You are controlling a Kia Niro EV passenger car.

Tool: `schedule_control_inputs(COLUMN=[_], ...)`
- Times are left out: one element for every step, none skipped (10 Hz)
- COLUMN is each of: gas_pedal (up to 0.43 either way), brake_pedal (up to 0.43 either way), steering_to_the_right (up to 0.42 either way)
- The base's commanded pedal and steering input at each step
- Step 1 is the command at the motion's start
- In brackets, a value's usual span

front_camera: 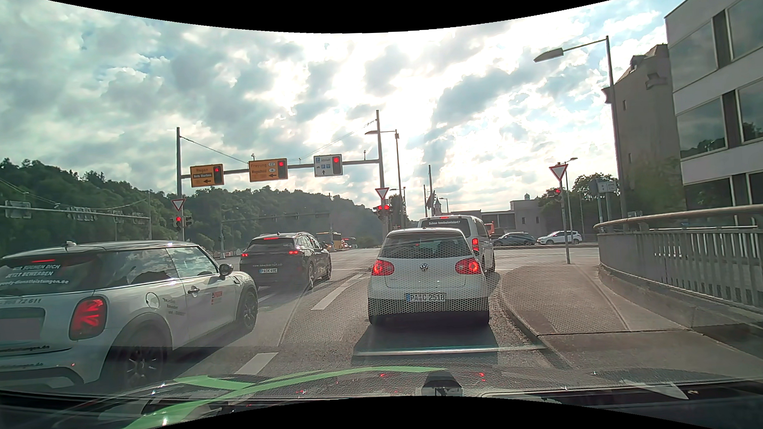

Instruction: Follow the waypoints while adhering to traffic rules and regulations

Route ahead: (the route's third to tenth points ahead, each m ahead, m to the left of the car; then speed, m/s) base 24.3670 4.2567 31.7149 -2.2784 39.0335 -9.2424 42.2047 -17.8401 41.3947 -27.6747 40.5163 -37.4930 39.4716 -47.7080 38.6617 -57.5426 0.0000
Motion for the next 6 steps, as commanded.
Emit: schedule_control_inputs(gas_pedal=[0.0,0.0,0.0,0.0,0.0,0.0], brake_pedal=[0.463,0.463,0.463,0.463,0.463,0.463], steering_to_the_right=[0.009,0.009,0.009,0.009,0.009,0.009])
